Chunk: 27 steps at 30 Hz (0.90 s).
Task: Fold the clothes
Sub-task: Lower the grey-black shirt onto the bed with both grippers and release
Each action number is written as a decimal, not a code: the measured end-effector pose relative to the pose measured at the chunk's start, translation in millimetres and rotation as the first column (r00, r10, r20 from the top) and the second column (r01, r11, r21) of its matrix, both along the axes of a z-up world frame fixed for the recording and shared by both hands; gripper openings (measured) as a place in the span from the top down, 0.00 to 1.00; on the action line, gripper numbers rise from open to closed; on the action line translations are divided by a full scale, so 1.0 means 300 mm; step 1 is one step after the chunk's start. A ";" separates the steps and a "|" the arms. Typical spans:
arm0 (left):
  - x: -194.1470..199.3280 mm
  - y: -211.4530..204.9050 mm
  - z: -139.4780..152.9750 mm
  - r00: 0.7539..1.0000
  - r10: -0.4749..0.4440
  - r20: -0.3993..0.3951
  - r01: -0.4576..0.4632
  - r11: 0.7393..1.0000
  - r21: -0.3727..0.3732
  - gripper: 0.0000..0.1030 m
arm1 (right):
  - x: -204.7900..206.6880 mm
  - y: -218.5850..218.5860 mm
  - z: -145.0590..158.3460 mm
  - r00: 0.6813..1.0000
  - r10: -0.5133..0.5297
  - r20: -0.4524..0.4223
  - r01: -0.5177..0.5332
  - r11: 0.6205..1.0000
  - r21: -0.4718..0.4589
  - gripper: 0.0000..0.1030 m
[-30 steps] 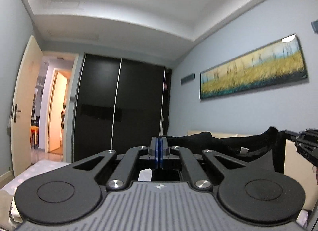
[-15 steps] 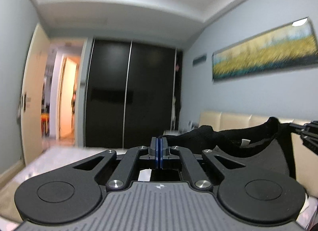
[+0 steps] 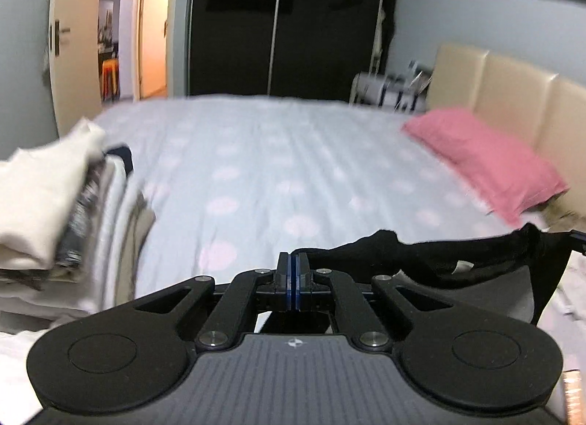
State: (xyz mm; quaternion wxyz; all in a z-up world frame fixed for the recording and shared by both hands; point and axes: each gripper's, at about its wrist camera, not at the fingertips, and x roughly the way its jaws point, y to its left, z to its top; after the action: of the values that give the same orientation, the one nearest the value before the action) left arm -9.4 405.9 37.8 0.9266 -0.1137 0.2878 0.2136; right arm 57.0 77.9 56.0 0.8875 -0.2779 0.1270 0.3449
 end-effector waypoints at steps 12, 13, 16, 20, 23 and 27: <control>0.317 0.143 -0.446 0.969 -0.025 -0.245 0.018 0.999 -0.029 1.00 | 0.490 0.309 -0.485 0.974 -0.070 -0.214 0.029 0.982 -0.187 0.99; 0.325 0.143 -0.477 0.966 -0.031 -0.256 0.022 0.999 -0.036 1.00 | 0.519 0.316 -0.517 0.969 -0.077 -0.235 0.030 0.980 -0.196 0.99; 0.337 0.147 -0.555 0.956 -0.044 -0.291 0.029 0.998 -0.056 0.99 | 0.551 0.324 -0.616 0.952 -0.095 -0.290 0.032 0.976 -0.214 0.99; 0.316 0.165 -0.579 0.949 -0.048 -0.312 0.015 0.994 -0.105 0.94 | 0.573 0.327 -0.677 0.927 -0.107 -0.359 0.025 0.974 -0.227 0.97; 0.265 0.158 -0.531 0.952 -0.038 -0.305 0.009 0.995 -0.096 0.80 | 0.582 0.310 -0.666 0.917 -0.126 -0.378 0.041 0.973 -0.226 0.83; 0.153 0.130 -0.419 0.951 -0.052 -0.305 0.036 0.998 -0.060 0.76 | 0.555 0.224 -0.547 0.908 -0.136 -0.396 0.065 0.980 -0.187 0.69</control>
State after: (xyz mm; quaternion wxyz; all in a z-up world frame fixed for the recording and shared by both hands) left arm 36.5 444.9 -87.9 0.8719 -0.0974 0.4362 0.2001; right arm 223.6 145.0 -108.0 0.8314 -0.2675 0.3519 0.3366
